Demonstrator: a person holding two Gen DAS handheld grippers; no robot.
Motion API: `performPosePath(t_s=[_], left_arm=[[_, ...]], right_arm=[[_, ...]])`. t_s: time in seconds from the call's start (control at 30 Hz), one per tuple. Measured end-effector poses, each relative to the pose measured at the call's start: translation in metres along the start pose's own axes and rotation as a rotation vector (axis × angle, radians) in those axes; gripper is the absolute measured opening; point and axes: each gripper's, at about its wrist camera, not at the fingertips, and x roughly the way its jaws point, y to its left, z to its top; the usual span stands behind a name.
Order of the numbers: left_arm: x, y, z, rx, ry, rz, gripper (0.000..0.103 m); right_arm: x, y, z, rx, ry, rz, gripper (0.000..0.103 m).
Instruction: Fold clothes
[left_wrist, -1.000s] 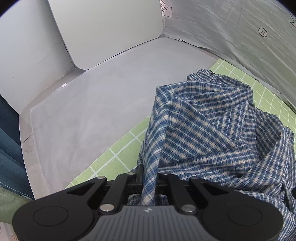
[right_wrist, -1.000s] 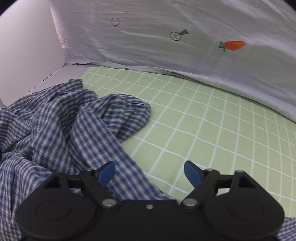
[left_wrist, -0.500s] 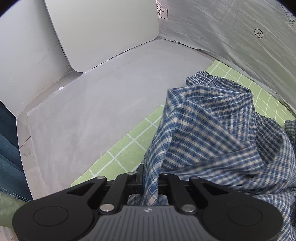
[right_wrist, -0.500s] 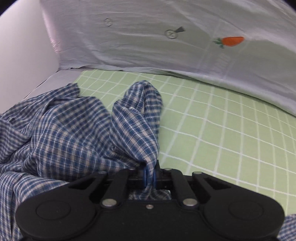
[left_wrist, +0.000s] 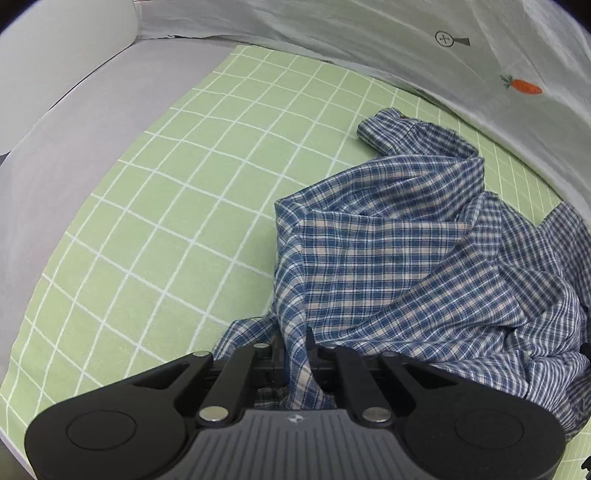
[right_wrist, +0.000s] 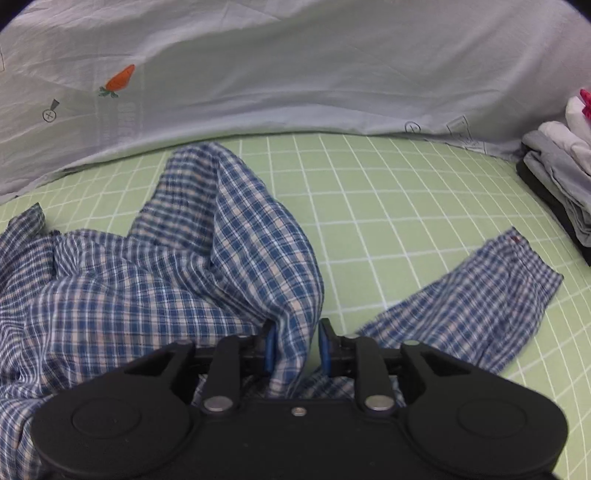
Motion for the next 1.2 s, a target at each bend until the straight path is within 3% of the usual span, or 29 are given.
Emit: performPosePath(t_s=[0.03, 0.07, 0.13, 0.23, 0.3, 0.4, 0.47, 0.67, 0.8, 0.9, 0.93, 0.97, 1.0, 1.03, 1.07, 1.1, 1.2], left_arm=[[0.0, 0.003, 0.001, 0.001, 0.002, -0.001, 0.011], [-0.001, 0.005, 0.002, -0.001, -0.004, -0.006, 0.012], [-0.006, 0.009, 0.008, -0.002, -0.028, -0.01, 0.022], [-0.016, 0.012, 0.019, 0.016, -0.078, 0.011, 0.051], [-0.023, 0.013, 0.028, 0.025, -0.115, 0.016, 0.069], [-0.027, 0.01, 0.046, 0.043, -0.165, -0.033, 0.078], [-0.022, 0.001, 0.057, 0.078, -0.184, -0.061, 0.084], [0.009, -0.056, 0.082, 0.281, -0.162, -0.096, 0.085], [0.029, -0.091, 0.088, 0.381, -0.161, -0.126, 0.085], [0.045, -0.11, 0.093, 0.416, -0.146, -0.138, 0.084], [0.049, -0.114, 0.095, 0.417, -0.136, -0.138, 0.079], [0.054, -0.117, 0.097, 0.413, -0.125, -0.136, 0.067], [0.057, -0.118, 0.098, 0.406, -0.116, -0.129, 0.051], [0.06, -0.118, 0.099, 0.399, -0.107, -0.119, 0.042], [0.063, -0.117, 0.099, 0.391, -0.099, -0.109, 0.019], [0.064, -0.116, 0.1, 0.385, -0.096, -0.101, 0.004], [0.056, -0.109, 0.099, 0.374, -0.124, -0.073, 0.003]], right_arm=[[-0.001, -0.003, -0.003, 0.004, 0.009, -0.006, 0.049], [-0.003, -0.004, -0.003, 0.004, -0.001, -0.004, 0.051], [-0.007, -0.004, -0.002, 0.006, -0.02, 0.001, 0.062], [-0.014, -0.004, -0.001, 0.009, -0.05, 0.008, 0.084], [-0.014, -0.002, 0.01, 0.007, -0.082, 0.02, 0.089], [-0.011, 0.003, 0.034, -0.003, -0.135, 0.043, 0.102], [0.0, 0.009, 0.05, -0.024, -0.148, 0.068, 0.102], [0.047, 0.029, 0.091, -0.047, -0.097, 0.164, 0.102], [0.068, 0.036, 0.103, -0.058, -0.048, 0.199, 0.088], [0.081, 0.037, 0.106, -0.063, 0.003, 0.223, 0.063], [0.085, 0.037, 0.107, -0.062, 0.017, 0.238, 0.053], [0.086, 0.035, 0.107, -0.062, 0.023, 0.257, 0.046], [0.087, 0.034, 0.106, -0.063, 0.024, 0.273, 0.034], [0.087, 0.033, 0.106, -0.066, 0.023, 0.286, 0.019], [0.085, 0.031, 0.107, -0.067, 0.015, 0.296, 0.014], [0.082, 0.029, 0.11, -0.054, -0.008, 0.307, 0.009], [0.067, 0.015, 0.129, 0.026, -0.115, 0.337, 0.004]])
